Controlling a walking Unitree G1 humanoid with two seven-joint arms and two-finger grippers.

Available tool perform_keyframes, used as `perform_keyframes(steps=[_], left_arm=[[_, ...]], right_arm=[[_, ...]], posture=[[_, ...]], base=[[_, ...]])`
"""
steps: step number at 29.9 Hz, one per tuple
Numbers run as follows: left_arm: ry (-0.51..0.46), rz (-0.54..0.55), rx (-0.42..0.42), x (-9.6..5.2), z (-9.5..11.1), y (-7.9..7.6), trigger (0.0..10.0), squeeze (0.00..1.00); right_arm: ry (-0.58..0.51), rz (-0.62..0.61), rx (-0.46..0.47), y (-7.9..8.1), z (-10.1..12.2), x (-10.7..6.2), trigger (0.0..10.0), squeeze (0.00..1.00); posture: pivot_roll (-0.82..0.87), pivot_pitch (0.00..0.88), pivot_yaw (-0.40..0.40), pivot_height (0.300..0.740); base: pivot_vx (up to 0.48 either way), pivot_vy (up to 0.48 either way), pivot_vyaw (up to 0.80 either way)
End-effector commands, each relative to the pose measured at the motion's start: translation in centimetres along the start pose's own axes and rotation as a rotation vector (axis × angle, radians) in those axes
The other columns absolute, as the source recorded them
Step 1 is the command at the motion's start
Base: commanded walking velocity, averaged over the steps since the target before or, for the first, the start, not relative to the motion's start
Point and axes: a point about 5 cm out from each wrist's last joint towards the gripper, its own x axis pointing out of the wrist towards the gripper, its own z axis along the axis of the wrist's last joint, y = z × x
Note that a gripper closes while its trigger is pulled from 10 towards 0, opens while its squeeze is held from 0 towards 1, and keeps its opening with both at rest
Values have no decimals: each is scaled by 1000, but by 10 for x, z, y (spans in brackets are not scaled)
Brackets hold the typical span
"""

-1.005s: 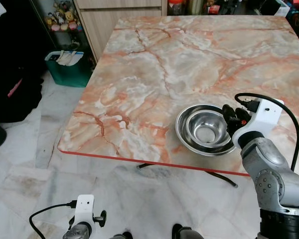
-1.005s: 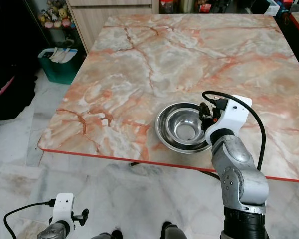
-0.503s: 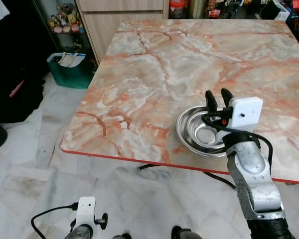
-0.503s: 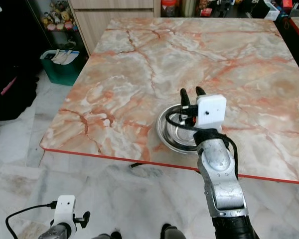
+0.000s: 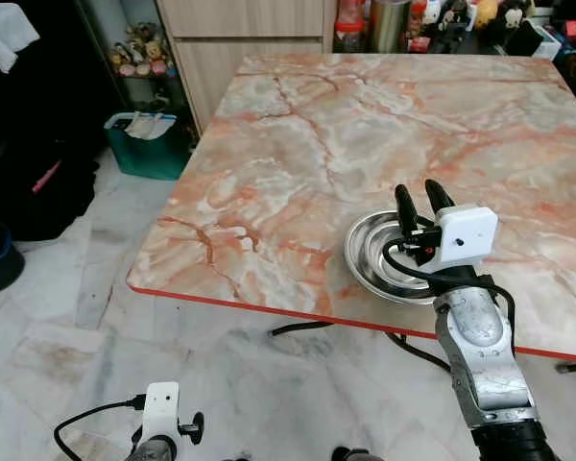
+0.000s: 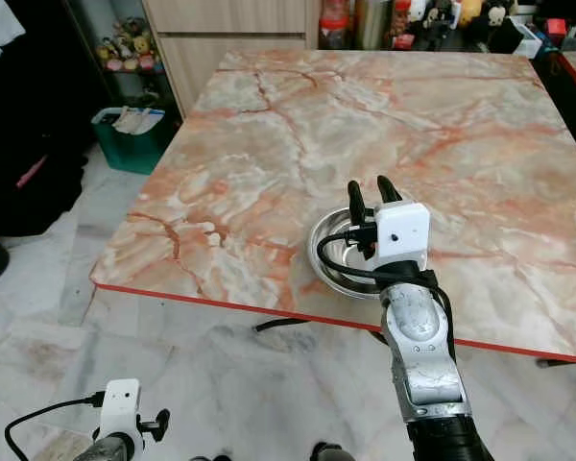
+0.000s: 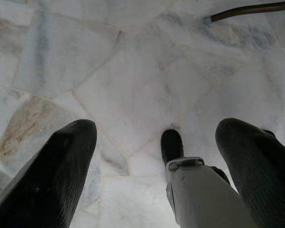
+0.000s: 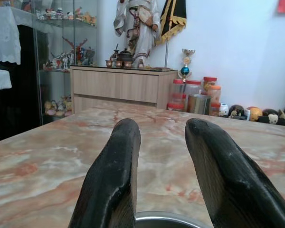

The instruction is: Setting the table

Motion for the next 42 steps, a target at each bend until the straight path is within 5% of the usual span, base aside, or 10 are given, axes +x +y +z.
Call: perform_keyframes(steps=[1, 22, 42], left_arm=[[-2, 17, 7, -1, -2, 4, 10000, 0], [-27, 34, -17, 0, 3, 6, 10000, 0], [-43, 41, -39, 0, 6, 4, 10000, 0]], right_arm=[[-3, 6, 8, 4, 0, 3, 10000, 0], [-13, -45, 57, 3, -2, 5, 10000, 0], [5, -72, 86, -2, -9, 9, 10000, 0]], posture=[[-87, 119, 53, 740], [-72, 180, 63, 740], [-55, 111, 42, 740]], base=[[0, -281, 0], [0, -284, -153], [0, -285, -96]])
